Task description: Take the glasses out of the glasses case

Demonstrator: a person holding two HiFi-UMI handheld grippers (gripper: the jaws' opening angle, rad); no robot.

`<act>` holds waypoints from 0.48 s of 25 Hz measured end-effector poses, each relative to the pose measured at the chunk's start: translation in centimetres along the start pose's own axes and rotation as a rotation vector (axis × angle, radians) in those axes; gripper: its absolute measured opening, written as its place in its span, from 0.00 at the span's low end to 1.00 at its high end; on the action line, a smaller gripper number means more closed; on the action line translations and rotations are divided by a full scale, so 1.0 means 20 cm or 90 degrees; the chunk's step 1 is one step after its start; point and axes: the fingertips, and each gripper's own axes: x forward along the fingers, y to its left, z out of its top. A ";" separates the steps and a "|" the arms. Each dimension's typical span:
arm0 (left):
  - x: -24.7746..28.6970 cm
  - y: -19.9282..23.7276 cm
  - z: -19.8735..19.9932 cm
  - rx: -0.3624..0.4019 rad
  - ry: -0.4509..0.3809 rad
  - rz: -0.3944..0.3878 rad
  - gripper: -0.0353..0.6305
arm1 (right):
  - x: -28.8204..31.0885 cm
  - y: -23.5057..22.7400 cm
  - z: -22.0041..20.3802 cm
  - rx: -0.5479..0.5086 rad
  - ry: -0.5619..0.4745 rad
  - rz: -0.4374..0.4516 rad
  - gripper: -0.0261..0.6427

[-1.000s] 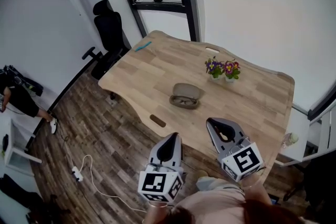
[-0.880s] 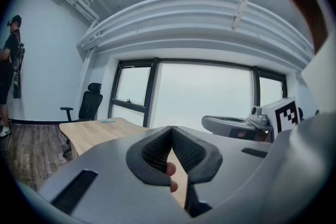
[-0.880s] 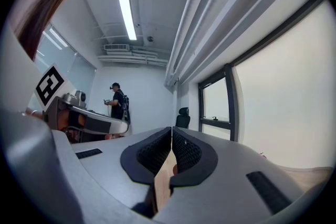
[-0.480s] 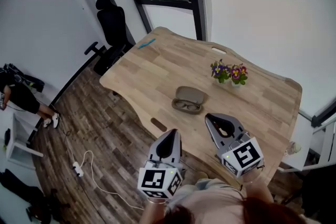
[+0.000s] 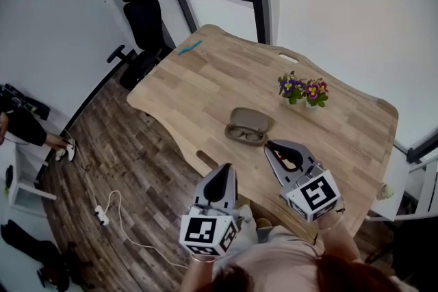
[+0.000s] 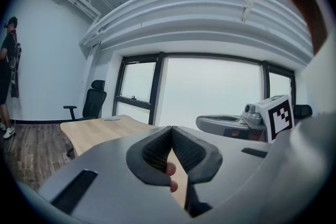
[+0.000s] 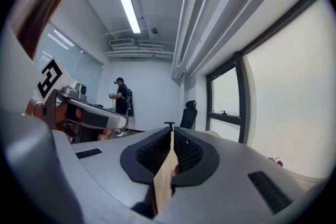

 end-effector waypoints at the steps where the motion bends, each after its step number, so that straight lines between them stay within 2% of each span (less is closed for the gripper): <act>1: 0.02 0.01 0.00 0.002 0.003 -0.005 0.06 | 0.02 -0.01 -0.01 0.001 0.004 -0.001 0.04; 12: 0.18 0.20 0.01 0.003 0.018 -0.038 0.06 | 0.24 -0.08 -0.14 -0.015 0.056 -0.030 0.04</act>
